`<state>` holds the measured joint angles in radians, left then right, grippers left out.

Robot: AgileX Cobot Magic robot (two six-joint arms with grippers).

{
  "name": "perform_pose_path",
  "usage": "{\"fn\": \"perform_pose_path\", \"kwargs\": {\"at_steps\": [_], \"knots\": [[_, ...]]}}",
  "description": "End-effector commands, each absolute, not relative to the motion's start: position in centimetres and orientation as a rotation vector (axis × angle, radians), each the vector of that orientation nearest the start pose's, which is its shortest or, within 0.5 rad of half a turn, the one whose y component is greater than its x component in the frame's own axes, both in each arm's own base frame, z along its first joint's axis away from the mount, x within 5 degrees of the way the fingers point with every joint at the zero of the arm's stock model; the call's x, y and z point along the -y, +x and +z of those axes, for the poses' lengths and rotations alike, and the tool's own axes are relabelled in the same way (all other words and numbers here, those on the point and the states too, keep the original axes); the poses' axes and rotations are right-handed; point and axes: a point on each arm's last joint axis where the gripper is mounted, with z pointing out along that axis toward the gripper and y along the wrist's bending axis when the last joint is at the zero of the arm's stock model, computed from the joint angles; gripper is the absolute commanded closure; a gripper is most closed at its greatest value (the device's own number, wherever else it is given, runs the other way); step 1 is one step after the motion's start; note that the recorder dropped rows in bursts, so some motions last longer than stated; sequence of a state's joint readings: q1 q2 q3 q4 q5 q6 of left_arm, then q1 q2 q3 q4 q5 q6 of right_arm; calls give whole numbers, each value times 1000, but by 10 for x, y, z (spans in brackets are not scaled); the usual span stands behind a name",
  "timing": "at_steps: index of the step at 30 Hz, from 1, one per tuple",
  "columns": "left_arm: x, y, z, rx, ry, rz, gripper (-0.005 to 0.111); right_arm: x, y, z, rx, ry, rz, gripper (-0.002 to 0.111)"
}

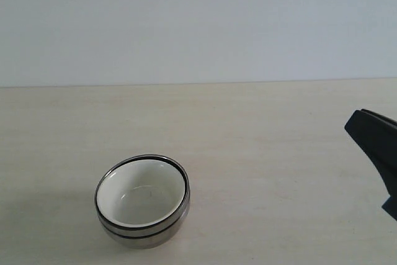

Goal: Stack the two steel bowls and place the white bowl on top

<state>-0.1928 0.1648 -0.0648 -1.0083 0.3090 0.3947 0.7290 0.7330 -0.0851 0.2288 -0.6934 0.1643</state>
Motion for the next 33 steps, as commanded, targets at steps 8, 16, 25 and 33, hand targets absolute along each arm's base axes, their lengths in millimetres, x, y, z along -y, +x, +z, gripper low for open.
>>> {"fn": "perform_pose_path", "kwargs": {"at_steps": [8, 16, 25, 33], "knots": [[2, 52, 234, -1410, -238, -326, 103, -76, 105, 235, -1497, -173, 757, 108], [-6, 53, 231, -1396, -228, -102, 103, -76, 105, 235, -1499, -176, 757, 108], [4, 56, 197, -1659, -34, -52, 103, -76, 105, 235, -1499, -176, 757, 108], [-2, 54, 185, -1792, -134, -39, 103, -76, 105, 235, -1499, -176, 757, 108]]}}
